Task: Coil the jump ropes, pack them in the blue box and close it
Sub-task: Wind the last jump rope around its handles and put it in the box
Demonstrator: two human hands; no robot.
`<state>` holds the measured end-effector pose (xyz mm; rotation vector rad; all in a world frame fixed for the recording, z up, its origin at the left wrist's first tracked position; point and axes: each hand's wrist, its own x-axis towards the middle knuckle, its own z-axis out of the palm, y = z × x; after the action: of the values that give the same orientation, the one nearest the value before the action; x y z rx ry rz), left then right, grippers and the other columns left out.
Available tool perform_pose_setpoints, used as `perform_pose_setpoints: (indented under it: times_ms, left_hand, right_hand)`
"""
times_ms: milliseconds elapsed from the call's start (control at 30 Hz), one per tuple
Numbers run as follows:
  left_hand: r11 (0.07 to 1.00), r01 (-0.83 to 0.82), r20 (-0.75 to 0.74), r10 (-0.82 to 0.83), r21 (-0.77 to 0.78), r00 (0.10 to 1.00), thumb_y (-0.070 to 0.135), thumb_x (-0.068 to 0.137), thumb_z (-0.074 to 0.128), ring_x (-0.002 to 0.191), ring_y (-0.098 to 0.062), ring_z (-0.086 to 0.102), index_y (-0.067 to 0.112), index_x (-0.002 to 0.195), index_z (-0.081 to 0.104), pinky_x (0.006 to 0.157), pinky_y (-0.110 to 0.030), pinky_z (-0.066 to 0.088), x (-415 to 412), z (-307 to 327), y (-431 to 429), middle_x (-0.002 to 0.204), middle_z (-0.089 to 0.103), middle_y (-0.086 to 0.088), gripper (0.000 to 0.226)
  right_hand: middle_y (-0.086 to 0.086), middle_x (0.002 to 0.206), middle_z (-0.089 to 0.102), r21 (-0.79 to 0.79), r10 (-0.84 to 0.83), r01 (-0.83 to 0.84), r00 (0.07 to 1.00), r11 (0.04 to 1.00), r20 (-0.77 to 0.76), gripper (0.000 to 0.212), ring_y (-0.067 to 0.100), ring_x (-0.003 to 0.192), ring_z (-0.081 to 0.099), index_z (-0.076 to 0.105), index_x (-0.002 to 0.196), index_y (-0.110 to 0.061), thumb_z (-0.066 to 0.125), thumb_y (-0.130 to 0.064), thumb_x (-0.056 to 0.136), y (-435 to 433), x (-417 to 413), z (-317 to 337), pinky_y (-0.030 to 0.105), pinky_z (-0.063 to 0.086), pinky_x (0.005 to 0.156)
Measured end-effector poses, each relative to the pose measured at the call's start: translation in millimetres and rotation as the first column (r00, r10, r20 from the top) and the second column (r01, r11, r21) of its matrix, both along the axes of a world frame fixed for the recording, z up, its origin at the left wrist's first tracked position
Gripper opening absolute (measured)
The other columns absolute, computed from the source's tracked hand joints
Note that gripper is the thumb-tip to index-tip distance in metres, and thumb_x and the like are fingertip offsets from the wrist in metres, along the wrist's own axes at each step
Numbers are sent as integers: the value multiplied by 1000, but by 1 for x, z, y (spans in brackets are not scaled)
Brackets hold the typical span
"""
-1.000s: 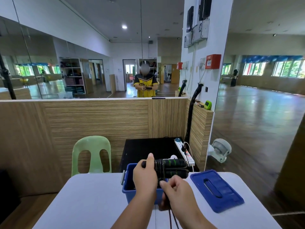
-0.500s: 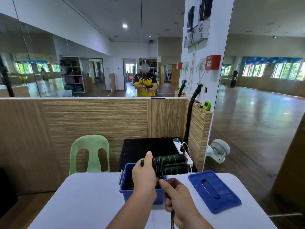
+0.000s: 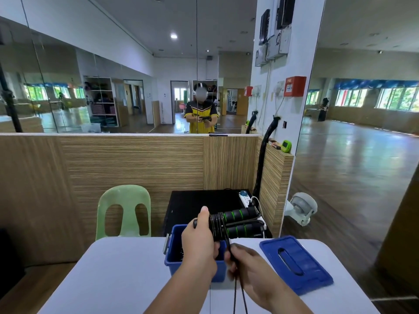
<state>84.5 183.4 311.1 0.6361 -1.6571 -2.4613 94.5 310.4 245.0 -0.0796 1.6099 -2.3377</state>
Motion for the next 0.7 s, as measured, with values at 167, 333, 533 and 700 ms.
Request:
perform_pose_setpoints:
  times_ms: [167,333,533,700]
  left_hand:
    - [999,47,-3,-47,14,999,50,97,62,41,-14,40,12,84,62,40,-24,31,2,3,-2,53,52,-2,40]
    - [986,164,-26,-164,12,986,46,98,62,40,-13,35,16,80,54,35,-20,26,8,7,-1,60,48,-3,36]
    - [975,214,-66,-218,-65,974,43,95,66,51,-15,44,18,78,61,43,-22,32,14,9,-3,57,51,1,31]
    - [935,269,-154,-308,-232,939,41,95,66,64,-17,59,14,78,65,53,-28,45,16,2,-1,66,60,-2,32]
  right_hand:
    - [8,71,44,65,98,-92,990,994,-97,27,21,64,46,61,84,-7,61,-32,96,12,-5,-1,36,43,66]
    - [3,65,35,227,187,-160,977,961,-102,35,17,59,40,48,67,-14,64,-34,91,33,-21,3,35,45,66]
    - [-9,55,57,613,254,-106,954,783,-160,31,8,55,53,59,67,-15,59,1,93,59,-43,59,32,47,71]
    - [-4,57,53,881,397,-68,907,469,-141,43,11,49,41,60,66,-12,67,-42,97,55,-67,124,22,36,51]
